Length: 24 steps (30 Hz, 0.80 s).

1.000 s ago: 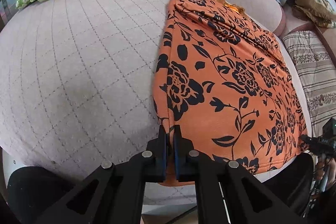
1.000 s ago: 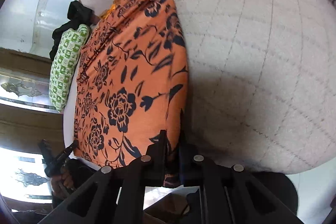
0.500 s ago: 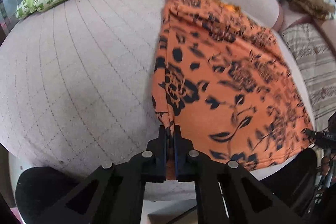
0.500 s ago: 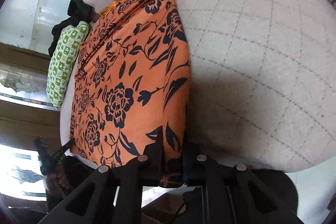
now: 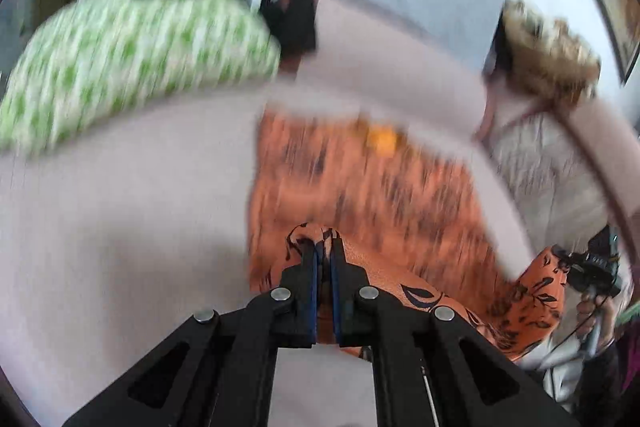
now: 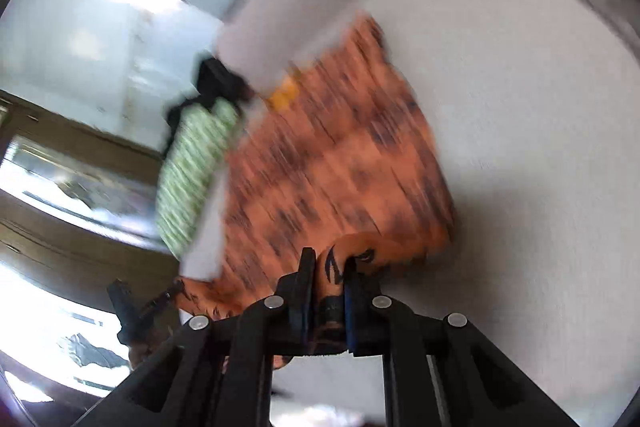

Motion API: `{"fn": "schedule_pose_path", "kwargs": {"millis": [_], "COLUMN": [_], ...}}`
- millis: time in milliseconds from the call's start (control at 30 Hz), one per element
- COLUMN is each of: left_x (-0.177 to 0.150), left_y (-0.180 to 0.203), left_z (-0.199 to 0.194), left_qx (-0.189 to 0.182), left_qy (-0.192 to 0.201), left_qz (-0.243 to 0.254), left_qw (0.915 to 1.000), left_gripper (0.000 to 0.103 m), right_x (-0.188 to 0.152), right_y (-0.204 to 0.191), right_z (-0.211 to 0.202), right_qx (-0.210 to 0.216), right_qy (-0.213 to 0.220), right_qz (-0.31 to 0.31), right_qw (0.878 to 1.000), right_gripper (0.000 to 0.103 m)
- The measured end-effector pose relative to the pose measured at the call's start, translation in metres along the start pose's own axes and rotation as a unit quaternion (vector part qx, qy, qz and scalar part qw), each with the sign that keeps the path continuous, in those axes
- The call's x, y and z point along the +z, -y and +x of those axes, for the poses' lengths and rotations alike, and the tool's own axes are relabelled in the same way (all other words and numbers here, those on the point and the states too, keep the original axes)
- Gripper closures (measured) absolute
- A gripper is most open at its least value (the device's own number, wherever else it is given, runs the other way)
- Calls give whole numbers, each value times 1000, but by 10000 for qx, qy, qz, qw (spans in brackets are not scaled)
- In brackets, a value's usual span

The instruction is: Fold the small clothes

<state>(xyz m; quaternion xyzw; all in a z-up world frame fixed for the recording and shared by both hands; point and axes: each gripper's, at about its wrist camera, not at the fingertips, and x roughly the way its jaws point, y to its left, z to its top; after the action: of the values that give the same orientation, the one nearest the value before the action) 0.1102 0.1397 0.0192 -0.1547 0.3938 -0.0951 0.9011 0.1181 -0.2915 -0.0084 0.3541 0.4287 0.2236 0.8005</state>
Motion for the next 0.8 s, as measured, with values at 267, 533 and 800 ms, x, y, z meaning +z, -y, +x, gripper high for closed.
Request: {"fn": "schedule_pose_path", "kwargs": {"millis": [267, 533, 800], "left_x": [90, 29, -50], "left_y": [-30, -79, -62], "left_z": [156, 100, 123], "left_qx": [1380, 1290, 953], "left_qy": [163, 384, -313], "left_qz": [-101, -767, -1147], "left_qw": [9902, 9879, 9883], "left_gripper": [18, 18, 16], "right_x": [147, 57, -13], "right_y": [7, 24, 54], "right_z": [104, 97, 94], "right_qx": [-282, -997, -743], "right_qy": [663, 696, 511], "right_qz": [58, 5, 1181], "right_qw": [9974, 9926, 9889], "right_gripper": [11, 11, 11]}}
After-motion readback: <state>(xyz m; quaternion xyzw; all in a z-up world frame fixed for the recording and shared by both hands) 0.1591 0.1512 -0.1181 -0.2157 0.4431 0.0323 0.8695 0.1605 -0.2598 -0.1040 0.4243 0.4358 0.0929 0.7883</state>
